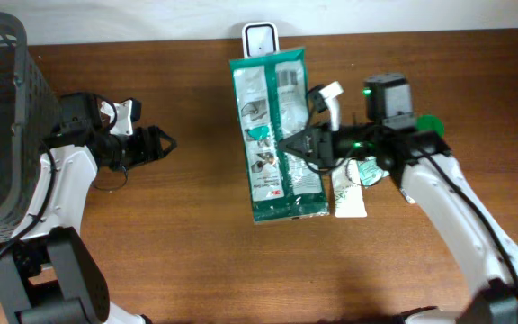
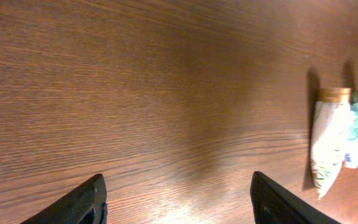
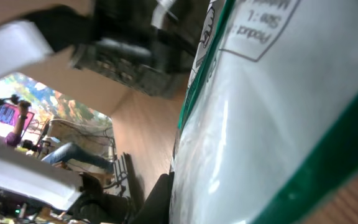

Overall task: Scan the item barcode
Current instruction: 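Hold the packet over the scanner with the right gripper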

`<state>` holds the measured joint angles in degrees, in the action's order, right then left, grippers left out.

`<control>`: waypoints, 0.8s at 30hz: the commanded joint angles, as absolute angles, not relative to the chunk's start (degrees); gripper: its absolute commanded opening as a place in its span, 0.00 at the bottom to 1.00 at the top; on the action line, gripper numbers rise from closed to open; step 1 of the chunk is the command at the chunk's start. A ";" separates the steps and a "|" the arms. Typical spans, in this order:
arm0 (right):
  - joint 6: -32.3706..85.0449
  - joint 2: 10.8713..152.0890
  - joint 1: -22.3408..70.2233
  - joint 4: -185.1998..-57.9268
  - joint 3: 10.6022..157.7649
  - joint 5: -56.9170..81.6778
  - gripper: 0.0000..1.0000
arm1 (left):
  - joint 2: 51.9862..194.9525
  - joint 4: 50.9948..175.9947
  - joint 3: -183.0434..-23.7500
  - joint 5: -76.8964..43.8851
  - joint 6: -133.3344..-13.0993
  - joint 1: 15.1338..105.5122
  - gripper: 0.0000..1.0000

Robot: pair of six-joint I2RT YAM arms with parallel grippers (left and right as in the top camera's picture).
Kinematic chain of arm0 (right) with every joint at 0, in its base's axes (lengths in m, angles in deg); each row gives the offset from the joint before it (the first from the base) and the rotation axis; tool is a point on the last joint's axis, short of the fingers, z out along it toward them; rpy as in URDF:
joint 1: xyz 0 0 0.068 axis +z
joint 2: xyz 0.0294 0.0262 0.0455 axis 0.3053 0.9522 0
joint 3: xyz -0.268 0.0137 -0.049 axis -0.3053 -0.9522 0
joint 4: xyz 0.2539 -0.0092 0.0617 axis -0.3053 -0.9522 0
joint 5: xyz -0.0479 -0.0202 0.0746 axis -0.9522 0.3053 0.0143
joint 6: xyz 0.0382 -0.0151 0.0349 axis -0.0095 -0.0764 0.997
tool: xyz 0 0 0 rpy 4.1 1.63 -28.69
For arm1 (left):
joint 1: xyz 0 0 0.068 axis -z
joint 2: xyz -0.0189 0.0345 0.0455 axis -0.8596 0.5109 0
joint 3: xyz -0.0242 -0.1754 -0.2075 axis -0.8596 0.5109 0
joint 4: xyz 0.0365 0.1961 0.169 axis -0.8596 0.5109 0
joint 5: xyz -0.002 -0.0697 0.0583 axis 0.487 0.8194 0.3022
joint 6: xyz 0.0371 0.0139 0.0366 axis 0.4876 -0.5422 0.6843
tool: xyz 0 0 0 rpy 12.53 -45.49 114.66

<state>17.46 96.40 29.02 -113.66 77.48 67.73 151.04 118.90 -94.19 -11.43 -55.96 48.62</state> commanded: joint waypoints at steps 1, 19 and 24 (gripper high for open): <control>16.06 89.05 27.56 -113.51 77.81 71.86 0.04 | 150.54 118.80 -94.54 -15.11 -55.20 48.33 0.99; -21.51 117.53 45.22 -102.47 102.60 -38.32 0.04 | 150.21 117.46 -101.45 -21.51 -49.49 45.21 0.99; -41.55 135.91 45.37 -75.61 102.60 -53.33 0.04 | 150.21 117.46 -101.45 -21.51 -49.49 45.21 0.99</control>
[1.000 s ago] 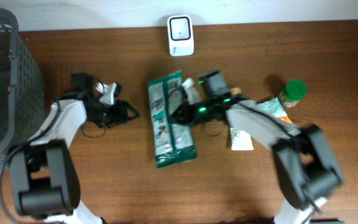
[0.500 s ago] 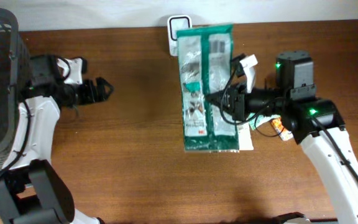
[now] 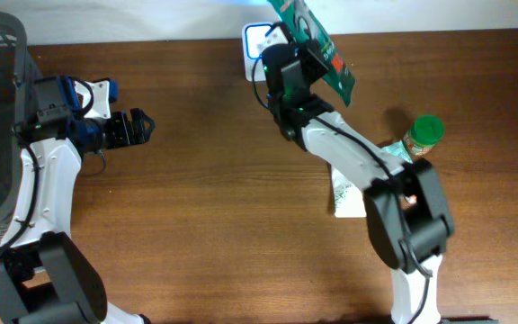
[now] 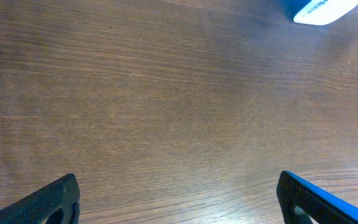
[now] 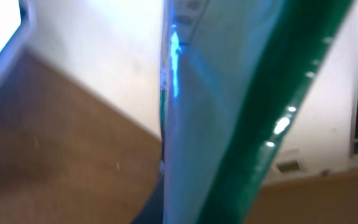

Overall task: Scan the item barcode
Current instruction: 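Hold the packet over the scanner with the right gripper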

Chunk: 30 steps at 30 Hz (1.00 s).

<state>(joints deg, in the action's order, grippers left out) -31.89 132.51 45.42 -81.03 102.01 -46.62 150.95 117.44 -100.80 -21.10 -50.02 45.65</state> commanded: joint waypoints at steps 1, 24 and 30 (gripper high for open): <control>-45.27 138.36 45.39 -71.17 102.60 -53.35 0.04 | 150.21 117.46 -101.45 -21.51 -49.49 45.21 0.99; -49.66 141.62 44.76 -56.46 102.64 -44.33 0.04 | 150.21 117.46 -101.45 -21.51 -49.49 45.21 0.99; -36.00 122.01 45.18 -82.17 102.64 -35.89 0.04 | 150.21 117.46 -101.45 -21.51 -49.49 45.21 0.99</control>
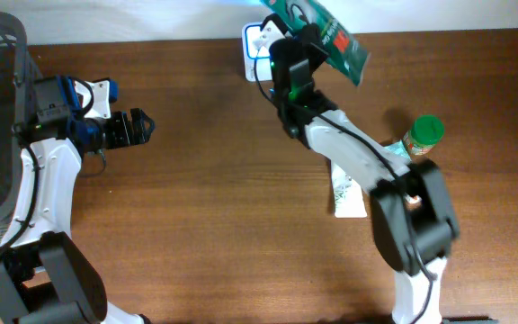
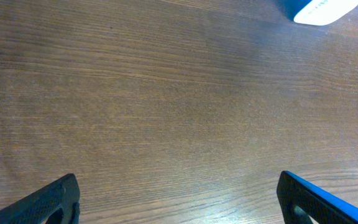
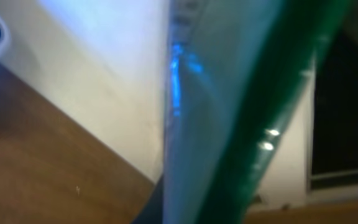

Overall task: Scan the item barcode
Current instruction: 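Hold the packet over the scanner with the right gripper, then lay the packet on the right-side pile and release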

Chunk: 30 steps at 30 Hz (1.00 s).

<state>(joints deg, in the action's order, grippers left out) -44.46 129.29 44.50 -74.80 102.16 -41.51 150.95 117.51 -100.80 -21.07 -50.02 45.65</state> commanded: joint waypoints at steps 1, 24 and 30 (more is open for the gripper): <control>-30.73 117.71 45.50 -87.81 102.64 -32.11 0.04 | 150.21 117.46 -101.45 -21.51 -49.49 45.21 0.99; -0.61 113.49 1.79 -151.26 85.42 28.85 0.86 | 150.21 117.46 -101.45 -21.51 -49.49 45.21 0.99; -0.85 107.00 3.60 -175.15 121.37 24.74 0.98 | 150.21 117.46 -101.45 -21.51 -49.49 45.21 0.99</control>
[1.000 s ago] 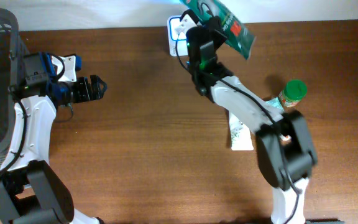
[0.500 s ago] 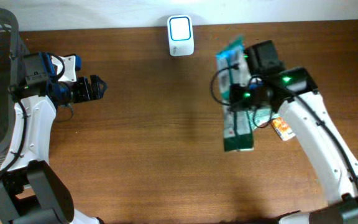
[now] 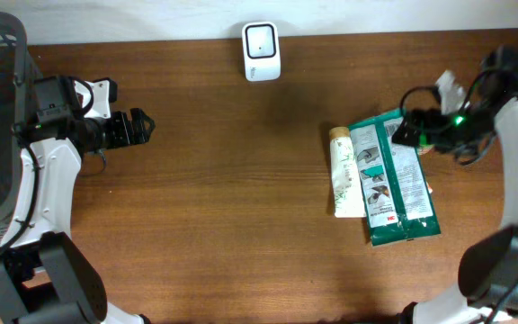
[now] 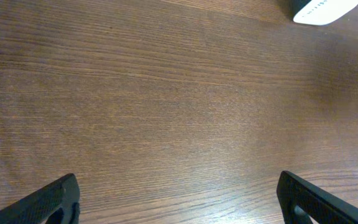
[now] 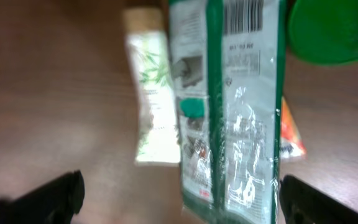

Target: Scan the item barcode

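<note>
A green and white packet (image 3: 394, 180) lies flat on the table at the right; its barcode (image 5: 250, 15) faces up at its far end. My right gripper (image 3: 410, 128) hovers over that far end, open and holding nothing; in the wrist view its fingers (image 5: 55, 194) stand wide apart on either side of the packet (image 5: 229, 106). The white scanner (image 3: 262, 49) stands at the back edge, and its corner shows in the left wrist view (image 4: 325, 9). Far left, my left gripper (image 3: 138, 129) is open over bare wood (image 4: 179, 200).
A white tube (image 3: 342, 171) lies against the packet's left side. A green lid (image 5: 328, 28) and an orange sachet (image 5: 291, 134) sit at the packet's right. A dark mesh basket fills the left edge.
The right gripper held the packet raised at the scanner. Now the packet lies flat at the right beside the tube, and the gripper is open above it. The left arm has not moved.
First the right gripper held the green packet flat over mid-table, below the scanner. At the following two moments the packet stood raised at the scanner, with blue light on it. Now it rests at the right, let go. The left gripper stayed open throughout.
</note>
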`<state>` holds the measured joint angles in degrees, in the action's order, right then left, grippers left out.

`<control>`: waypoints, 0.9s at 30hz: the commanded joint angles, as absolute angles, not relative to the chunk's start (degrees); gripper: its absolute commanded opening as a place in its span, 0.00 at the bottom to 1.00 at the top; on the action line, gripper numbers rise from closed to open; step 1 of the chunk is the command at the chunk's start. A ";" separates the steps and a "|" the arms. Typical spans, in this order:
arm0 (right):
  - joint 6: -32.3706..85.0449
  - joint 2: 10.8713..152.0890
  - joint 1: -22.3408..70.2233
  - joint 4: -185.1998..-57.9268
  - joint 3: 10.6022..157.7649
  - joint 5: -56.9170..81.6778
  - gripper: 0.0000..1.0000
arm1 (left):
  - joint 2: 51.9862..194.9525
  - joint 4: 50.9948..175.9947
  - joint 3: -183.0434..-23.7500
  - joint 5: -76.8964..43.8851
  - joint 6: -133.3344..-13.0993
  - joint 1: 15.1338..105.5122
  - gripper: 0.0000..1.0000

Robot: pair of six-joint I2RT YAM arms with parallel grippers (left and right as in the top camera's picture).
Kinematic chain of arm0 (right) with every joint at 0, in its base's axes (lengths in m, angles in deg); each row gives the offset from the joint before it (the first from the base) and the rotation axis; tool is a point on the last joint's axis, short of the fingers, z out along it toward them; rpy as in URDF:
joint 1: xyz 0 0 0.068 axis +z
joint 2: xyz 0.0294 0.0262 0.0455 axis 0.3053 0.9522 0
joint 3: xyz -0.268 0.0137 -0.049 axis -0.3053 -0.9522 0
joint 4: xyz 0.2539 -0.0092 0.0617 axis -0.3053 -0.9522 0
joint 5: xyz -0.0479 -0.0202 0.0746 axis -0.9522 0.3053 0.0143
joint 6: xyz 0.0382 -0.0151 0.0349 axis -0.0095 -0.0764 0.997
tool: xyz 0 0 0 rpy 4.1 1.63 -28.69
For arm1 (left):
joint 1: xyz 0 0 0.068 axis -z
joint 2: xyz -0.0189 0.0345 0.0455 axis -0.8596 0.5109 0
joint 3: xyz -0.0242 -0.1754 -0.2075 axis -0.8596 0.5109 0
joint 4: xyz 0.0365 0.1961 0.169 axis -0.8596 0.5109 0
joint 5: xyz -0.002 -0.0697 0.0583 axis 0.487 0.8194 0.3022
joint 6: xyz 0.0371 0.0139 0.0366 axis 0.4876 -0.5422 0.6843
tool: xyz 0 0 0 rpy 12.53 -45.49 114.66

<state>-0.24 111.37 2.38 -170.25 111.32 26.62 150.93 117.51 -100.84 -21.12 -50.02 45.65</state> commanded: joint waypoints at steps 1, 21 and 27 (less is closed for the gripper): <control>-0.83 105.56 3.65 -178.18 126.36 24.67 0.98 | 150.21 117.46 -101.45 -21.51 -49.49 45.21 0.99; 0.85 53.58 12.41 -145.25 91.06 17.18 0.98 | 150.21 117.46 -101.45 -21.51 -49.49 45.23 0.99; 8.44 30.37 19.84 -98.76 37.51 17.03 0.98 | 150.21 117.46 -101.45 -21.51 -49.49 45.21 0.99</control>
<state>5.20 34.80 17.83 -104.64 45.84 17.40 150.93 117.46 -100.84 -21.27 -50.02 45.65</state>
